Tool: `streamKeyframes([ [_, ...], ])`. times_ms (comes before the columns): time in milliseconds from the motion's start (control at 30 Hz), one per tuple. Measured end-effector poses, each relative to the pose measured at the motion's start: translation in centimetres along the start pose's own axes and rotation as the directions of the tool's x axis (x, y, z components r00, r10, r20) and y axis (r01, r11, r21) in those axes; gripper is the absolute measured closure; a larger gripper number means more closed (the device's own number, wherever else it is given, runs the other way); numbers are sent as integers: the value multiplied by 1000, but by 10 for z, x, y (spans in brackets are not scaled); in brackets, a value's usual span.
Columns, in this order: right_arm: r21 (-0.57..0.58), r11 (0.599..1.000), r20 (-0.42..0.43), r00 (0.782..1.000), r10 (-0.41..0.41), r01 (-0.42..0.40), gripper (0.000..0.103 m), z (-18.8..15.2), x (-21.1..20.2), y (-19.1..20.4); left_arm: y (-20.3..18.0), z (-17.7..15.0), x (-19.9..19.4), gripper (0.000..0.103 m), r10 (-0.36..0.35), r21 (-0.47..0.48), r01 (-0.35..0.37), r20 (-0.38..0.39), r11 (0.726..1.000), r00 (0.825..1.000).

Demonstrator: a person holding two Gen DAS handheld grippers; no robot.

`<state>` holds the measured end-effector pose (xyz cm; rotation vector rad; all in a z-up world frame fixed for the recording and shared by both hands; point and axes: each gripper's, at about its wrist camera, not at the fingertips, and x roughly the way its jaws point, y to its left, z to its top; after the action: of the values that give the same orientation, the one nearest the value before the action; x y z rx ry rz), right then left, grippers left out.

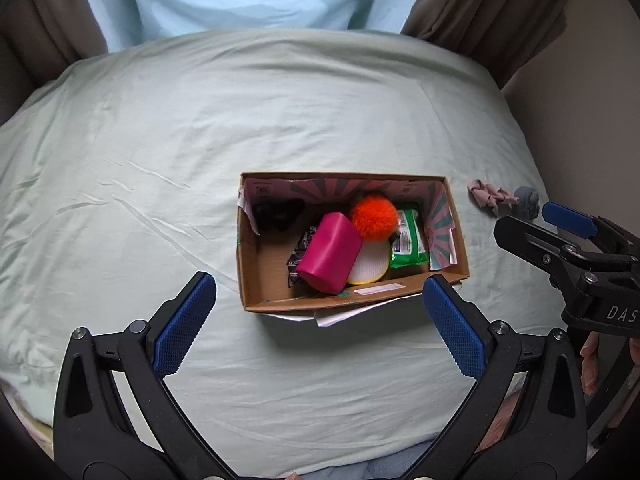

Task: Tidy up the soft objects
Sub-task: 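Move both tools toward the pink cloth and grey fluffy ball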

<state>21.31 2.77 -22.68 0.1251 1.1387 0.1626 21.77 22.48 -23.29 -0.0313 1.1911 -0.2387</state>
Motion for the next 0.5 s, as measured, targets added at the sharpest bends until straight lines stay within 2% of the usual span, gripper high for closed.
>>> streamKeyframes([
  [133,-5,1000,107,994,-29,30,4,-16,-52,6,-4,-13,-46,0,11,-15,-10,99,1000,995],
  [233,7,998,184,981,-55,55,4,-30,-86,8,-8,-24,-77,0,31,-16,-29,165,999,986],
  [367,5,993,292,949,-115,119,4,-53,-126,12,-12,-43,-118,0,31,-25,-25,256,999,966],
  [500,21,991,377,917,-131,133,4,-75,-156,11,-19,-62,-152,0,17,-15,-13,340,1000,940],
])
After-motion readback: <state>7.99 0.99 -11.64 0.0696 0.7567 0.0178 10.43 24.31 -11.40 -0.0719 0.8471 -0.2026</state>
